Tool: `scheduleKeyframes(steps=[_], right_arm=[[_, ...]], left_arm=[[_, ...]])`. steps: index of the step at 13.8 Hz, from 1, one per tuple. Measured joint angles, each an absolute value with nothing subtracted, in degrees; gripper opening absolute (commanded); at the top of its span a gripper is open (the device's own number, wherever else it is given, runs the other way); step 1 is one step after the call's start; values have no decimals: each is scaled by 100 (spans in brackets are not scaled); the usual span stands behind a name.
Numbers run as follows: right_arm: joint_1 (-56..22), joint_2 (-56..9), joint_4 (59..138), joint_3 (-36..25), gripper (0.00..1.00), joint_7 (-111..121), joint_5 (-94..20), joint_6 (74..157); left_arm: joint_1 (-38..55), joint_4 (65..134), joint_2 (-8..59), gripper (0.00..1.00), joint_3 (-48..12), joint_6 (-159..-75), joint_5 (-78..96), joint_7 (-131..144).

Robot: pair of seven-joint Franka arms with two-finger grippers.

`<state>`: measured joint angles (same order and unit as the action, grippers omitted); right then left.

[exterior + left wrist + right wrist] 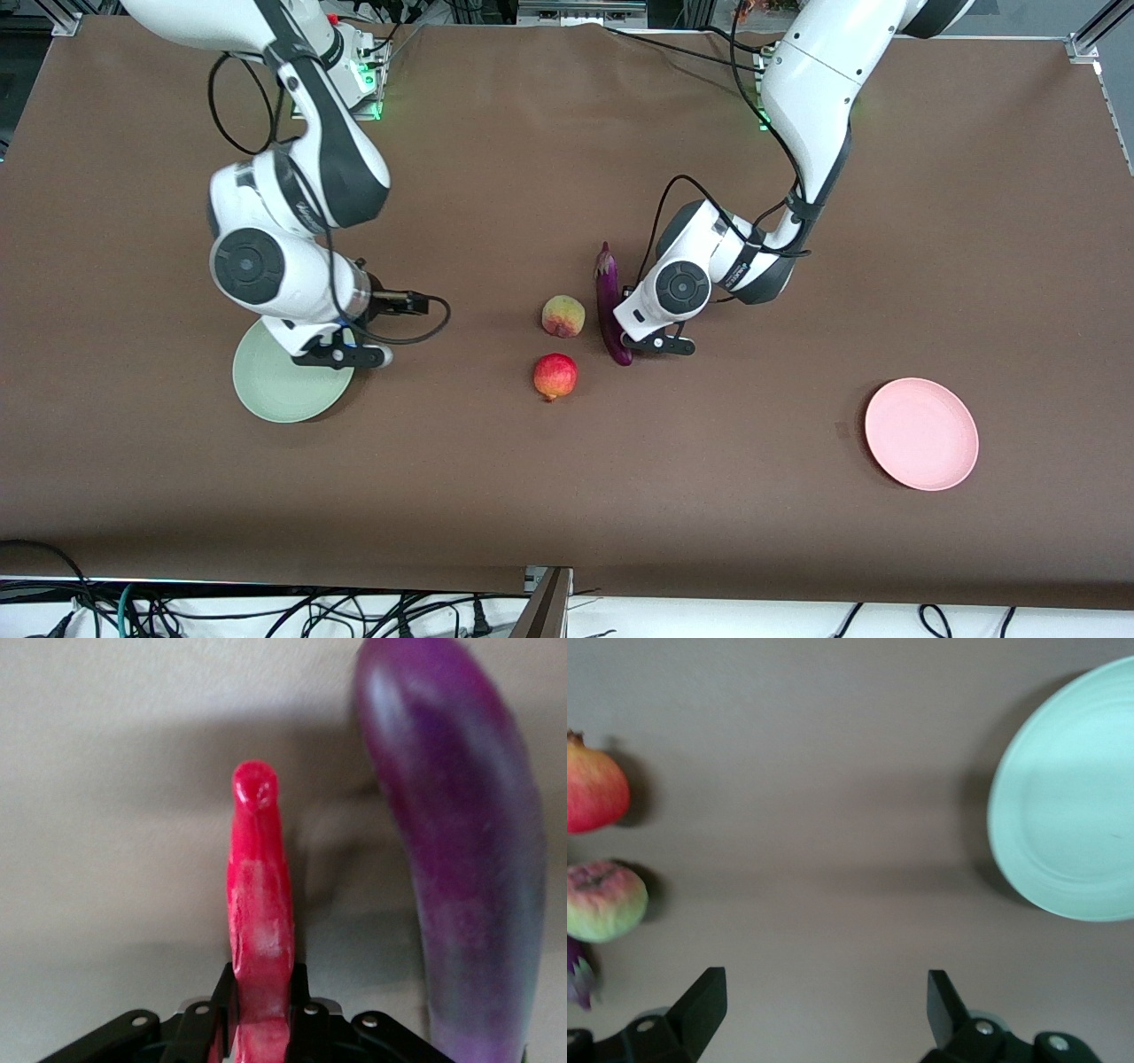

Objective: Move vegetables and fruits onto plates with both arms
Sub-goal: 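Carry the chili toward the pink plate while the right gripper reaches the peach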

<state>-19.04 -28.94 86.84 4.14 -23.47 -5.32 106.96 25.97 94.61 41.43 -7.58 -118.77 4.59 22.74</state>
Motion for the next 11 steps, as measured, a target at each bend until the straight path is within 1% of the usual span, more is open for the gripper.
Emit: scheduleKeyframes(steps=[2,4,7,9,11], right_arm=[[-2174,-3109,8683,417,100,-2811,-536,11110],[-2418,-3297,8682,419,100,-3168,-537,11506],[-2722,-3532,8681,426,100,-3574,-559,12026],[-2998,-3698,8681,428,100,-3942,-573,12474],[-3266,-3864,8681,428,100,-4330,-573,12951]], left_arm=[[2525,9314,4003,0,-720,-11440,459,2277],[2254,9003,3727,0,-680,-10848,458,2280],[1523,8388,3339,0,-649,-10049,450,2139],[934,7974,3257,0,-623,-9678,445,1693],[227,7737,3278,0,-600,-9513,443,1007]])
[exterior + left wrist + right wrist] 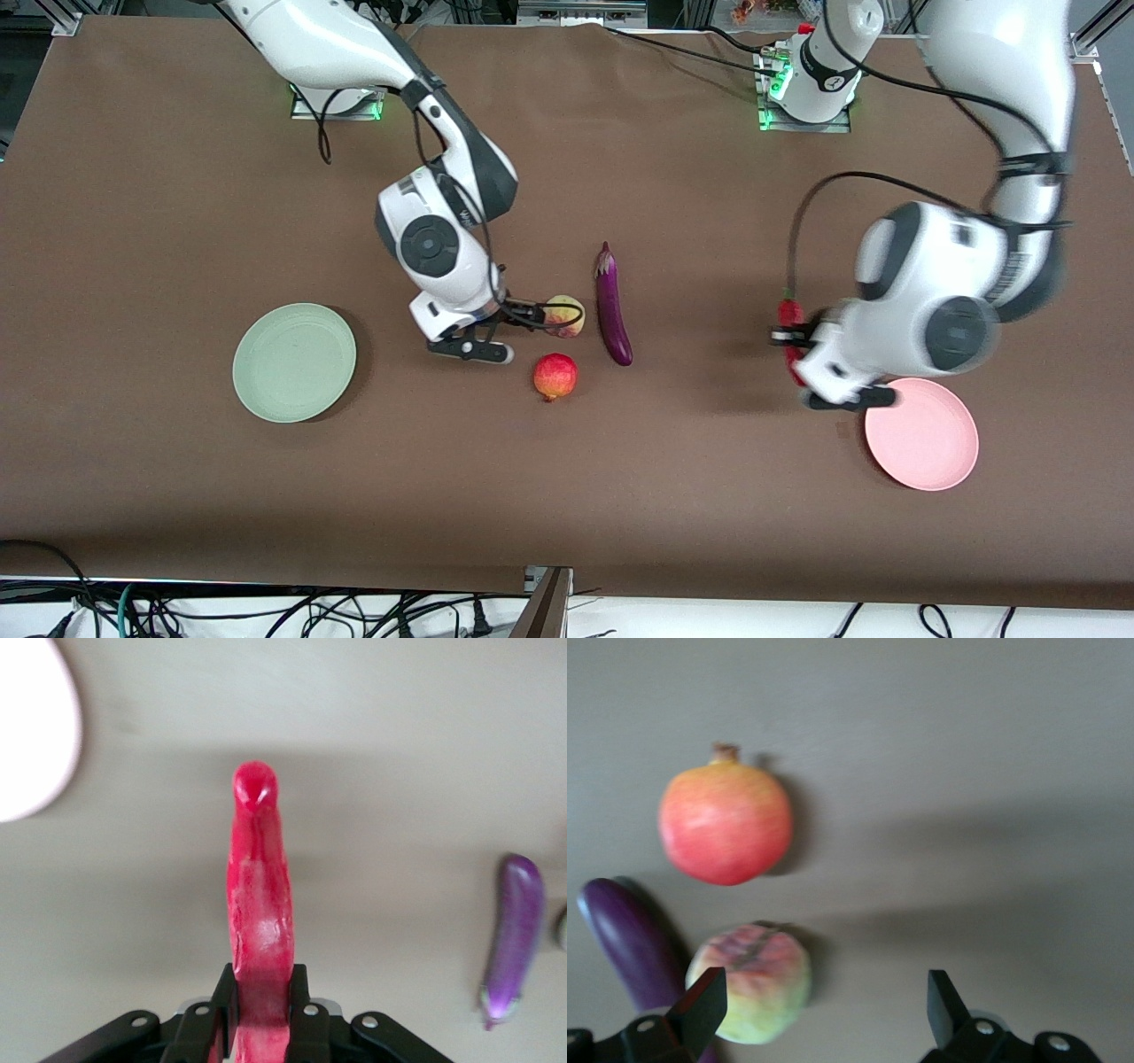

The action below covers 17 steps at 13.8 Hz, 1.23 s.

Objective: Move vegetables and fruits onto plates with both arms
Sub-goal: 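Carry the chili toward the pink plate while the right gripper reaches the peach, then lower the chili onto the pink plate while the right gripper grasps the peach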

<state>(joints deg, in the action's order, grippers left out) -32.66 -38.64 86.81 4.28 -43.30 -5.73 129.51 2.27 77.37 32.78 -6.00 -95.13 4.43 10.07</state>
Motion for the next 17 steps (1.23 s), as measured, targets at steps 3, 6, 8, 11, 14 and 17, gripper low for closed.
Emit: scheduleKeyframes(steps=[3,6,8,11,14,17], right_arm=[[-3564,-4096,8678,428,100,-4613,-573,13535],[-3770,-4336,8679,427,100,-4713,-573,13943],[-3791,-4407,8677,424,100,-4713,-571,14011],[-3791,-4415,8673,403,100,-4712,-569,14017],[-3791,-4468,8673,400,100,-4710,-534,14050],[-3830,-4594,8673,400,100,-4706,-514,14147]], left_arm=[[-658,7620,3510,0,-381,-9820,441,-286],[-915,7439,4007,0,98,-10749,442,-1149],[-902,7414,4386,0,208,-11673,441,-1248],[-860,7378,4997,5,309,-12587,441,-1261],[-853,7338,5225,100,317,-12685,441,-1274],[-782,7180,5207,100,317,-12682,441,-1274]])
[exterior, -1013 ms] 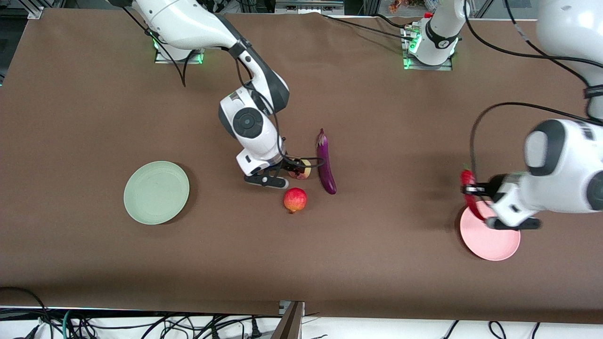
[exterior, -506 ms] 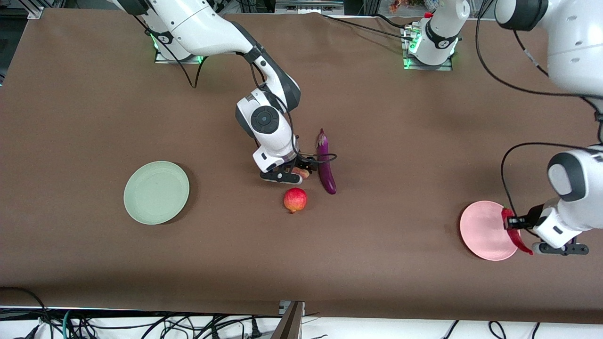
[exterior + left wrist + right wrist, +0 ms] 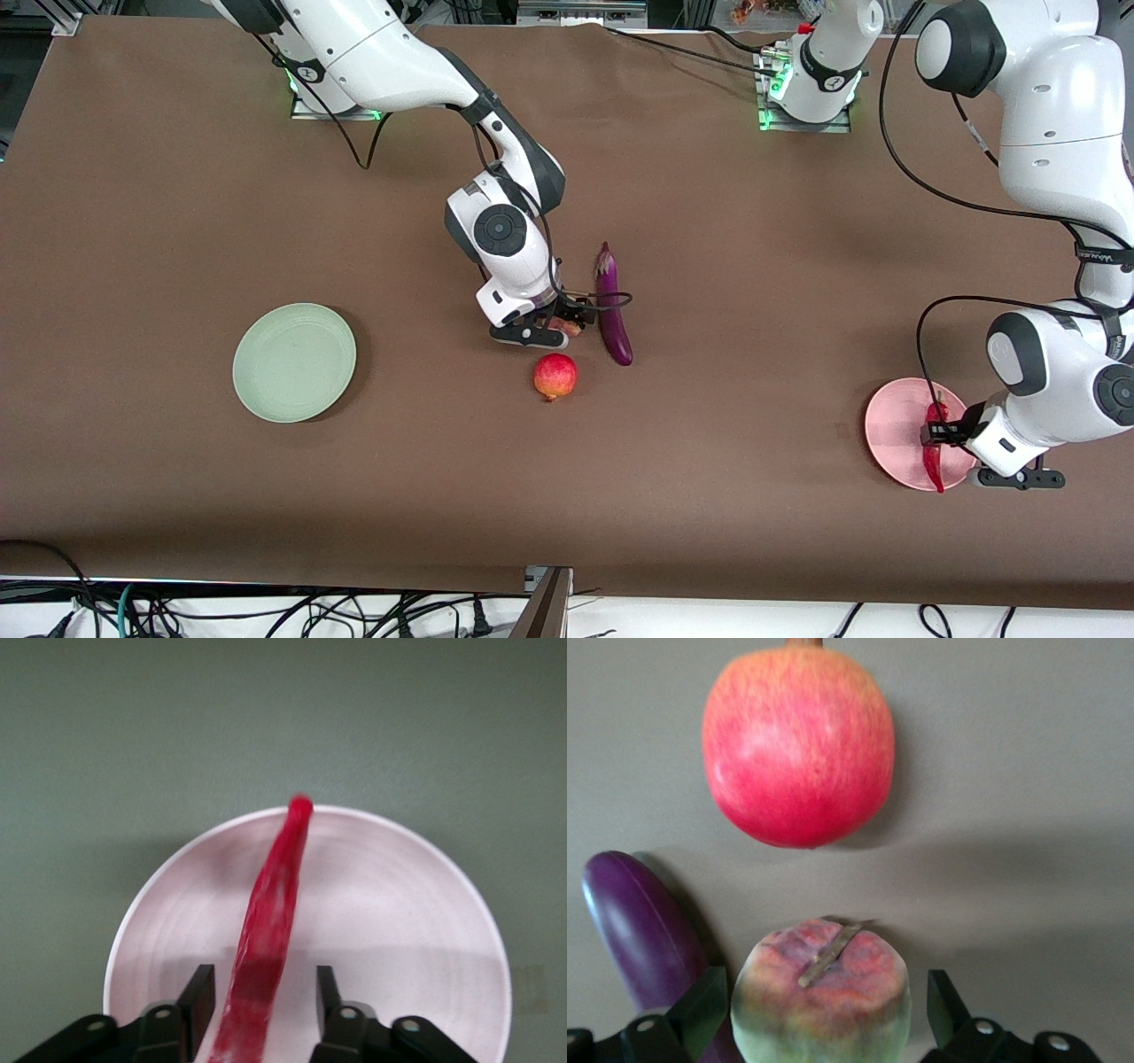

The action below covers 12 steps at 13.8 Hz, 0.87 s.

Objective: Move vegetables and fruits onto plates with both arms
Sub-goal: 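Lower the chili onto the pink plate while the right gripper grasps the peach, then carry the peach to the green plate while the left gripper withdraws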

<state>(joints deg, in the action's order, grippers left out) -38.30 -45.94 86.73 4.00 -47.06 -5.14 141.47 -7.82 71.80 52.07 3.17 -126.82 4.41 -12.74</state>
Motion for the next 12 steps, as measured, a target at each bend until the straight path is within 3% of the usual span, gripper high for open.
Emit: scheduleKeyframes(steps=[1,3,4,9,12], right_arm=[[-3849,-4629,8673,400,88,-4706,-513,14189],[-3871,-4662,8671,400,43,-4703,-510,14245],[-3871,-4658,8655,398,34,-4701,-506,14248],[-3846,-4578,8518,336,33,-4640,-504,14154],[-3508,-4119,8404,247,34,-4066,-503,13155]], left_arm=[[-773,7116,5180,100,320,-12681,441,-1273],[-775,7044,4996,100,337,-12580,442,-1271],[-774,7019,4819,100,340,-12343,442,-1268],[-753,6967,3428,100,304,-10262,448,-1148],[-730,6970,2723,100,-93,-9091,451,-510]])
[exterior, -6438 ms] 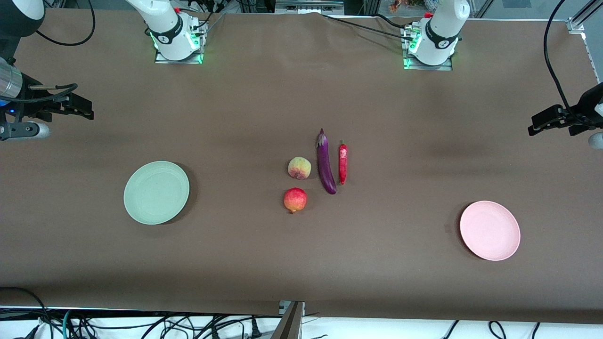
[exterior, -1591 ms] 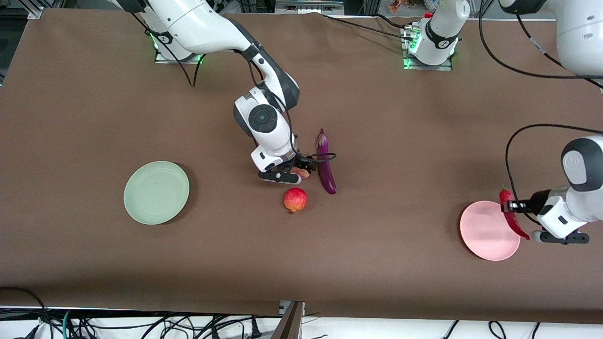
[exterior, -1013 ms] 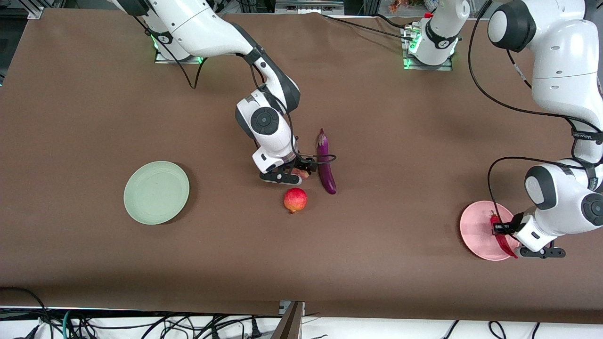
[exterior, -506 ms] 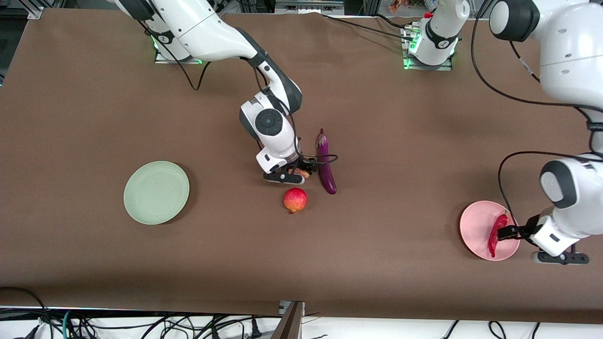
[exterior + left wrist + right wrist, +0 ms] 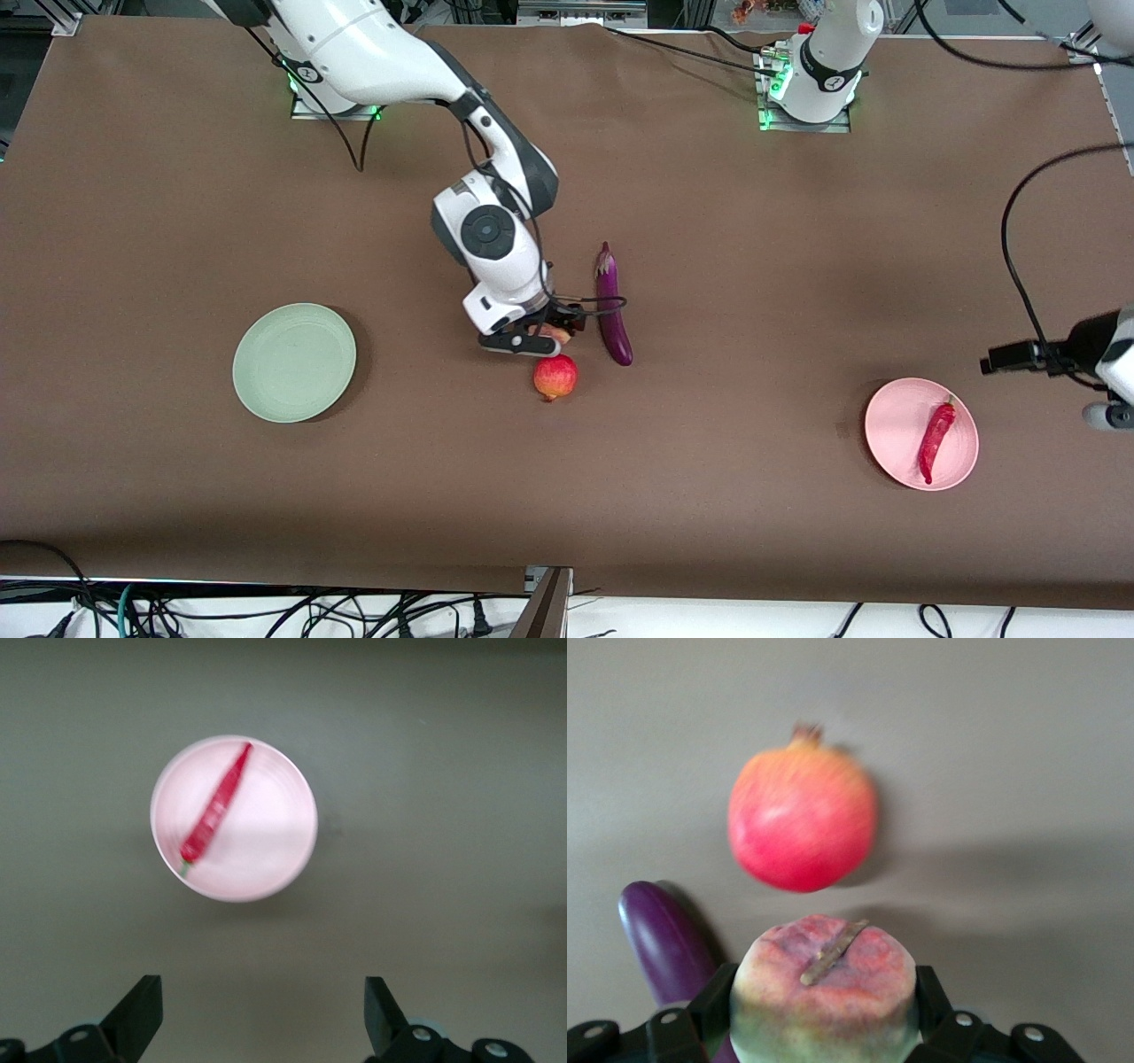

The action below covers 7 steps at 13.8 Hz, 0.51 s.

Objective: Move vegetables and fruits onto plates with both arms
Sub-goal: 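Carry the peach to the green plate while the left gripper withdraws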

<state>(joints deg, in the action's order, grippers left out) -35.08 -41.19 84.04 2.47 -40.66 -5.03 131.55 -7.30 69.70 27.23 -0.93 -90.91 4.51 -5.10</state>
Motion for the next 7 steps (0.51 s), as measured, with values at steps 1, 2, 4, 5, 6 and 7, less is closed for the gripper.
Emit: scheduleKeyframes(steps=[1,2,4,5,6,7], right_arm=[[-3264,-3924,8401,231,34,-3595,-503,12732],[-2974,-3764,8402,217,34,-3040,-503,12363],[-2273,-3565,8403,198,34,-1788,-501,11771],[-1916,-3531,8406,195,34,-1197,-500,11598],[-1591,-3529,8411,195,34,-686,-499,11507],[-1331,-3532,8430,194,34,-298,-494,11479]], left_arm=[[-710,6974,2558,100,-270,-8813,451,-268],[-686,6984,2448,100,-396,-8614,451,-118],[-673,7021,2362,100,-575,-8372,451,-20],[-673,7042,2367,100,-628,-8347,451,-7],[-673,7070,2371,100,-649,-8343,459,-5],[-674,7084,2375,100,-654,-8342,498,-5]])
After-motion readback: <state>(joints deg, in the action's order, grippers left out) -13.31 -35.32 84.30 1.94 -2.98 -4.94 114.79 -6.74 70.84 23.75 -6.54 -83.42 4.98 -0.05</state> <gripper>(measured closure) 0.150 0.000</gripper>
